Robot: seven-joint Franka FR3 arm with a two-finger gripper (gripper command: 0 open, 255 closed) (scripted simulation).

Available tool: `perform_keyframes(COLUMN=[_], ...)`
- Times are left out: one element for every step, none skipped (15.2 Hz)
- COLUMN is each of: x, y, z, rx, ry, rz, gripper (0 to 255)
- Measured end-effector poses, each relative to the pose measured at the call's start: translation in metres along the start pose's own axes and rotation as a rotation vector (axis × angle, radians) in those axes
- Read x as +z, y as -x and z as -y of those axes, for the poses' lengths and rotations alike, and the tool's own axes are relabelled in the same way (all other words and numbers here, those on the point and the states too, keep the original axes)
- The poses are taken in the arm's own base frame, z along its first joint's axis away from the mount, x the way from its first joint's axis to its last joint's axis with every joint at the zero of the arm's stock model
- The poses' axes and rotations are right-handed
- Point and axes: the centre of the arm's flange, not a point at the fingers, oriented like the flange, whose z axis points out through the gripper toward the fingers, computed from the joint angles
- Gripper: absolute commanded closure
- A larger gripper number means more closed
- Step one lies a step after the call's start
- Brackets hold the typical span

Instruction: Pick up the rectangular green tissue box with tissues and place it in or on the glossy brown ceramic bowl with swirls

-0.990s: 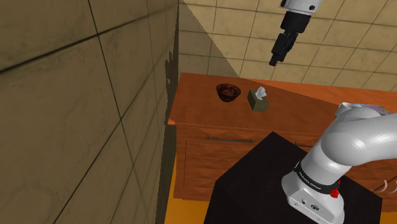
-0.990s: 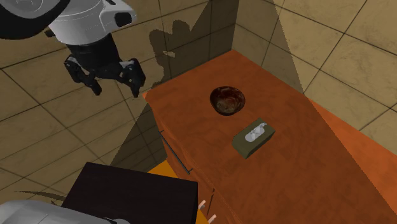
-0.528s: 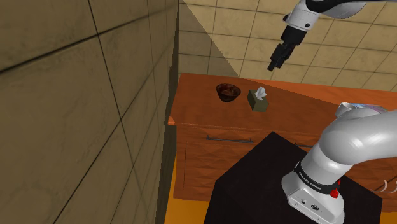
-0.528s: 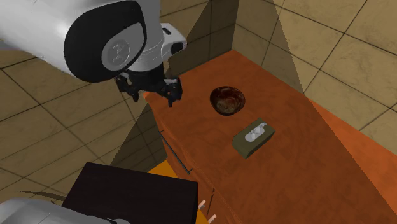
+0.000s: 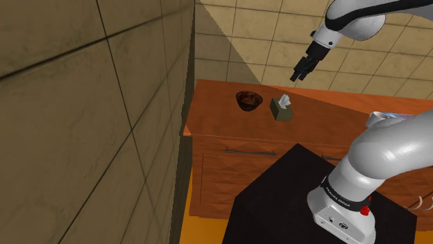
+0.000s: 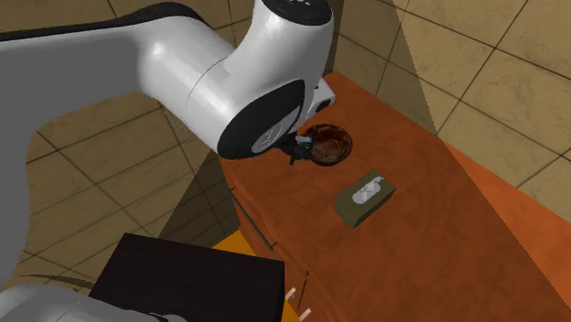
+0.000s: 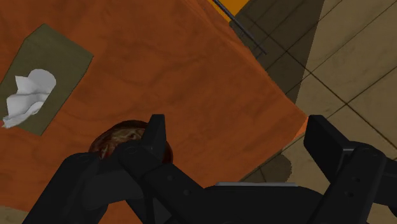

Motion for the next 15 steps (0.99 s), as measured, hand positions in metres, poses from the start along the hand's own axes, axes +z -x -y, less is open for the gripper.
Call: perform_keyframes(x=[0.008, 0.015, 0.019, 0.024, 0.031, 0.037, 0.043, 0.050, 0.057, 0.064, 0.070, 0.077, 0.083, 0.091, 0.098], y=[0.001, 0.001, -0.002, -0.001, -0.001, -0.002, -0.004, -0.003, -0.004, -0.003, -0.003, -0.004, -0.002, -0.005, -0.006], z=[-0.013, -0.027, -0.040, -0.054, -0.065, -0.078, -0.089, -0.097, -0.110, -0.126, -0.138, -0.150, -0.163, -0.175, -0.186], rx=[0.009, 0.018, 0.027, 0.036, 0.044, 0.053, 0.062, 0.071, 0.080, 0.090, 0.098, 0.107, 0.117, 0.124, 0.133], ry=[-0.008, -0.015, -0.022, -0.030, -0.037, -0.045, -0.052, -0.061, -0.068, -0.074, -0.083, -0.089, -0.097, -0.102, -0.110], rz=[-0.011, -0.023, -0.036, -0.047, -0.059, -0.071, -0.082, -0.093, -0.104, -0.115, -0.127, -0.136, -0.148, -0.157, -0.170], gripper=[0, 0, 0, 0, 0, 0, 0, 0, 0, 0, 0, 0, 0, 0, 0])
